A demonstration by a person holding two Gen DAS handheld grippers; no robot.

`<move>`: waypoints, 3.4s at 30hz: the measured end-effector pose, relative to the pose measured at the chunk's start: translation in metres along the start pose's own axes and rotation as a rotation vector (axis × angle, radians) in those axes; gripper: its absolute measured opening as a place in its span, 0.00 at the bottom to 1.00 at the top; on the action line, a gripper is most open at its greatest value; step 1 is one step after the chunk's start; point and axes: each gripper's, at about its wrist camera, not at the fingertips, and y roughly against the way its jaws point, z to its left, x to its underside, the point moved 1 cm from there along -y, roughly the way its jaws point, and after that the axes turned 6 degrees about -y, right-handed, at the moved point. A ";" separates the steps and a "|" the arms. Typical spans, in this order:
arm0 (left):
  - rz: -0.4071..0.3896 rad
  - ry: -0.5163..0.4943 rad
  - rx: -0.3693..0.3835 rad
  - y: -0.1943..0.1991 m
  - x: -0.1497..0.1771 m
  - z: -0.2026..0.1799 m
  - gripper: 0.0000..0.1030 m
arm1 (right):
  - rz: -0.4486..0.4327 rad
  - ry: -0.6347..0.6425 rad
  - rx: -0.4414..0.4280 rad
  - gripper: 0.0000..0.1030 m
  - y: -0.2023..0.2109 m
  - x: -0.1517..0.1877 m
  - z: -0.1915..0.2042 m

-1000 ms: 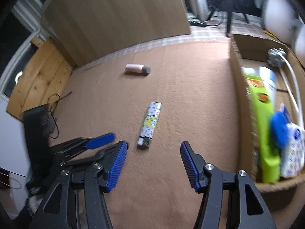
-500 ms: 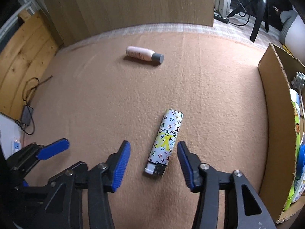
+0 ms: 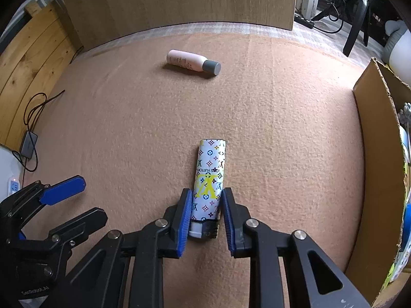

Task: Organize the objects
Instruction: 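Close the right tool on the patterned lighter and lift it, then carry the lighter with the right tool into the box and open it, then move the left tool to the pink-and-grey bottle and close on it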

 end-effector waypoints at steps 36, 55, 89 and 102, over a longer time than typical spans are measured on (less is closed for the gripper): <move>0.001 0.001 0.036 -0.010 -0.006 -0.011 0.59 | 0.019 0.165 0.043 0.19 0.000 0.000 0.011; -0.022 -0.020 0.015 0.004 -0.018 -0.016 0.59 | -0.196 0.011 0.032 0.19 0.099 -0.011 -0.067; -0.008 -0.058 -0.054 -0.001 -0.034 -0.047 0.61 | -0.295 -0.203 0.095 0.59 0.140 0.006 -0.182; -0.044 -0.052 -0.108 -0.002 -0.088 -0.012 0.67 | -0.318 -0.172 -0.069 0.59 0.143 0.019 -0.117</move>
